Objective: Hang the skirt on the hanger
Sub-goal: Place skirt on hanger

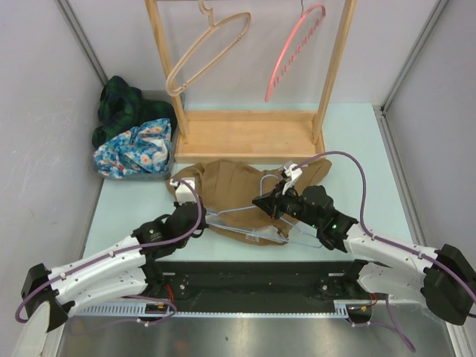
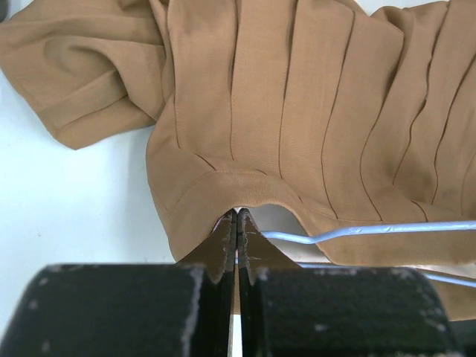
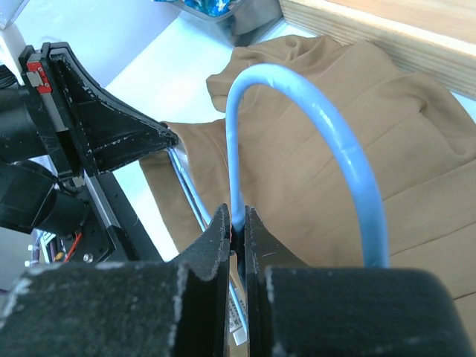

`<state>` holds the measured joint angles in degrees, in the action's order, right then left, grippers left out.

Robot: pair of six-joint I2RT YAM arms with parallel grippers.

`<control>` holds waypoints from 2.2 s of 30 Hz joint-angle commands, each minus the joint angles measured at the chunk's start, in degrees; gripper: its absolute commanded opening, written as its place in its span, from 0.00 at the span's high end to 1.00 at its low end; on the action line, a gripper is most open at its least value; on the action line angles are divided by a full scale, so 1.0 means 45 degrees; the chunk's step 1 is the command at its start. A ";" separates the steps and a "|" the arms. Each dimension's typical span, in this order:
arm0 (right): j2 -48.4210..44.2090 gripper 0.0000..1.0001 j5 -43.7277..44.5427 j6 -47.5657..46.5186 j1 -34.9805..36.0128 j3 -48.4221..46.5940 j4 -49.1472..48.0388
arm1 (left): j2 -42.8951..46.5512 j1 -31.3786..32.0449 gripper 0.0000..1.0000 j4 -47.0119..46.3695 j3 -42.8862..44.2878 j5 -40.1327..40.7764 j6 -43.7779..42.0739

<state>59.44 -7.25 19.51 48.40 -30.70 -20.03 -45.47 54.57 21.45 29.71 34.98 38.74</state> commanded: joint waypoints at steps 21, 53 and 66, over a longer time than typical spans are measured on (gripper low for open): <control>-0.0221 1.00 0.1299 0.1095 0.0065 0.0631 -0.4258 | 0.0261 0.0023 1.00 0.0312 0.0779 0.0292 0.1743; 0.3490 1.00 -0.0069 0.1837 0.0045 0.0864 -0.7520 | -0.0832 0.0023 0.80 0.0248 0.1286 0.0213 0.2034; 0.3101 1.00 -0.0890 0.2032 -0.0092 0.0591 -0.7932 | 0.0593 0.0023 0.57 0.4545 0.2752 0.3163 0.4006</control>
<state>74.91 -11.18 27.62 48.45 -26.87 -50.22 -44.38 54.50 35.18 38.46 43.66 52.29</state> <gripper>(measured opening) 0.058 0.434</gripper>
